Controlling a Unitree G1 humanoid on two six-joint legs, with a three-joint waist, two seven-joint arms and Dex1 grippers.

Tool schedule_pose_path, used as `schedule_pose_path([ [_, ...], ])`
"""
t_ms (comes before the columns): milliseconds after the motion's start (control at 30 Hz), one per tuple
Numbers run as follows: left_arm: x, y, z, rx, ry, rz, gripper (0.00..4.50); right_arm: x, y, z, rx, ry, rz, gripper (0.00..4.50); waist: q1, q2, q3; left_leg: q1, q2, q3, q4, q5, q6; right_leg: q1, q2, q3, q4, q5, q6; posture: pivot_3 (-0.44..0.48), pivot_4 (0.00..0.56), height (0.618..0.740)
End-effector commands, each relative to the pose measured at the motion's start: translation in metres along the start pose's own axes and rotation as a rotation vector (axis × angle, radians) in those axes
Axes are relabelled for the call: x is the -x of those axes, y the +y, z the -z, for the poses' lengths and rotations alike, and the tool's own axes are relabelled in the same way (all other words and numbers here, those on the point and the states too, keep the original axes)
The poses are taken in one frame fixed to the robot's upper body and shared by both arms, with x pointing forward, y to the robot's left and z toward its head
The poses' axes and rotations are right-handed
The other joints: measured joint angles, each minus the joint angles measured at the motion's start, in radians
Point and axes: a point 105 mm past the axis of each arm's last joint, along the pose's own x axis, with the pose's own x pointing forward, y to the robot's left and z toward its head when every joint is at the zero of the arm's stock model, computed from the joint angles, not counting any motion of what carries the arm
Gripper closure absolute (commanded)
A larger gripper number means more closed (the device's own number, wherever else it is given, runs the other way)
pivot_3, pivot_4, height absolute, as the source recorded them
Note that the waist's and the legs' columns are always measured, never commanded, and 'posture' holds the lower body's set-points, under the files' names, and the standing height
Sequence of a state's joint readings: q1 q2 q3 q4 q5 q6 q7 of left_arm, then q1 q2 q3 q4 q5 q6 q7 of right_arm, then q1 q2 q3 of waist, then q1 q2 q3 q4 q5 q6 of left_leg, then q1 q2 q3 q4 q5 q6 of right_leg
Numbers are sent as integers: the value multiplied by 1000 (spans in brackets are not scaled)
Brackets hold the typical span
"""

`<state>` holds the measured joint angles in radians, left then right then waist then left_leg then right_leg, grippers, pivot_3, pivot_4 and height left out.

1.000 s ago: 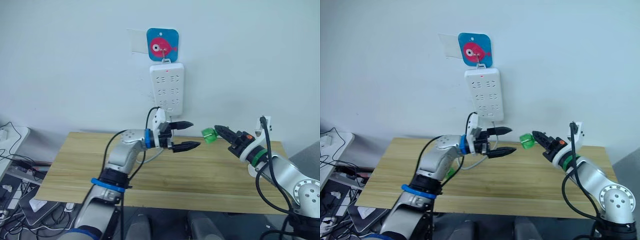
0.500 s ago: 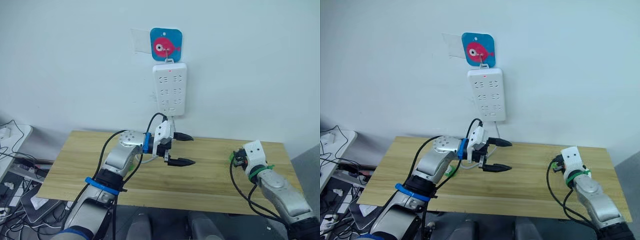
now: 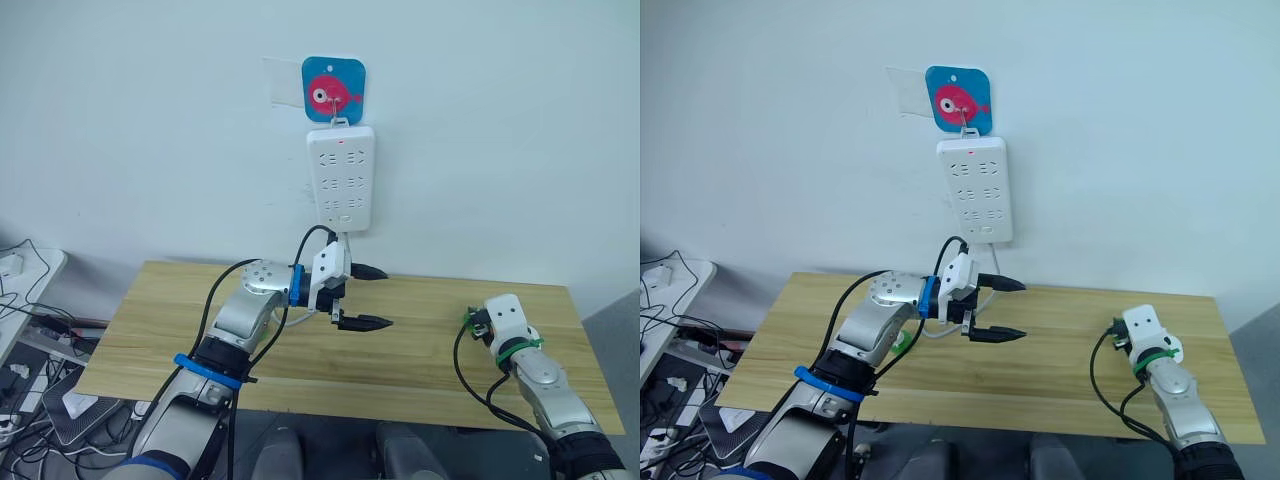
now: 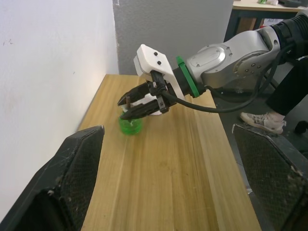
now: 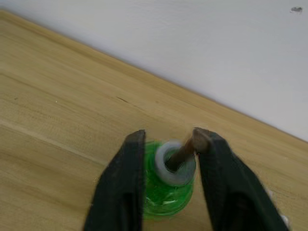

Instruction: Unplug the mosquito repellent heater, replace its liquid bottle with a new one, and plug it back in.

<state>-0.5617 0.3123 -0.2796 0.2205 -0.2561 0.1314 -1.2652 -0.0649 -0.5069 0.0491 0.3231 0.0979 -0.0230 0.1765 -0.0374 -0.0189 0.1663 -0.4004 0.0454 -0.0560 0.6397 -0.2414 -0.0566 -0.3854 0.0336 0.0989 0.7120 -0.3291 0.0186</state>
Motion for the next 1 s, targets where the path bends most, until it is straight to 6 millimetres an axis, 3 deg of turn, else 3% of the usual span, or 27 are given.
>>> schedule_pose_path([
  [33,3,-1,-8,-23,-25,-11,0,6,-11,-11,15,-54,9,1345,3,0,0,0,0,0,0,0,0,0,0,0,0,0,0,49,140,740],
  [167,11,4,-6,-3,-23,-69,0,21,-18,-23,35,-102,-4,18,8,0,0,0,0,-1,1,0,0,0,0,-1,1,0,0,52,138,740],
  [333,34,18,-10,79,-69,-236,0,42,-17,-76,-38,-265,-83,18,3,0,0,0,0,-1,2,0,0,1,0,0,2,0,0,50,134,740],
  [533,69,22,-28,139,-235,-507,0,51,22,-127,-77,-352,-349,18,5,1,0,1,1,-3,3,0,0,2,0,-2,3,0,0,60,133,740],
  [667,106,15,-24,139,-277,-818,0,53,48,-146,-52,-371,-512,18,10,0,0,0,1,-3,3,0,0,2,-1,-2,1,0,0,88,137,740],
  [767,136,6,-6,200,-264,-1060,0,51,68,-151,-16,-366,-630,18,15,0,0,0,1,-4,4,0,0,3,-2,-2,1,0,0,115,139,740],
  [1000,167,-42,36,197,-117,-1238,0,54,95,-157,19,-359,-865,18,36,-3,1,1,0,-7,3,-1,-1,6,-2,-3,-2,0,0,163,148,740],
])
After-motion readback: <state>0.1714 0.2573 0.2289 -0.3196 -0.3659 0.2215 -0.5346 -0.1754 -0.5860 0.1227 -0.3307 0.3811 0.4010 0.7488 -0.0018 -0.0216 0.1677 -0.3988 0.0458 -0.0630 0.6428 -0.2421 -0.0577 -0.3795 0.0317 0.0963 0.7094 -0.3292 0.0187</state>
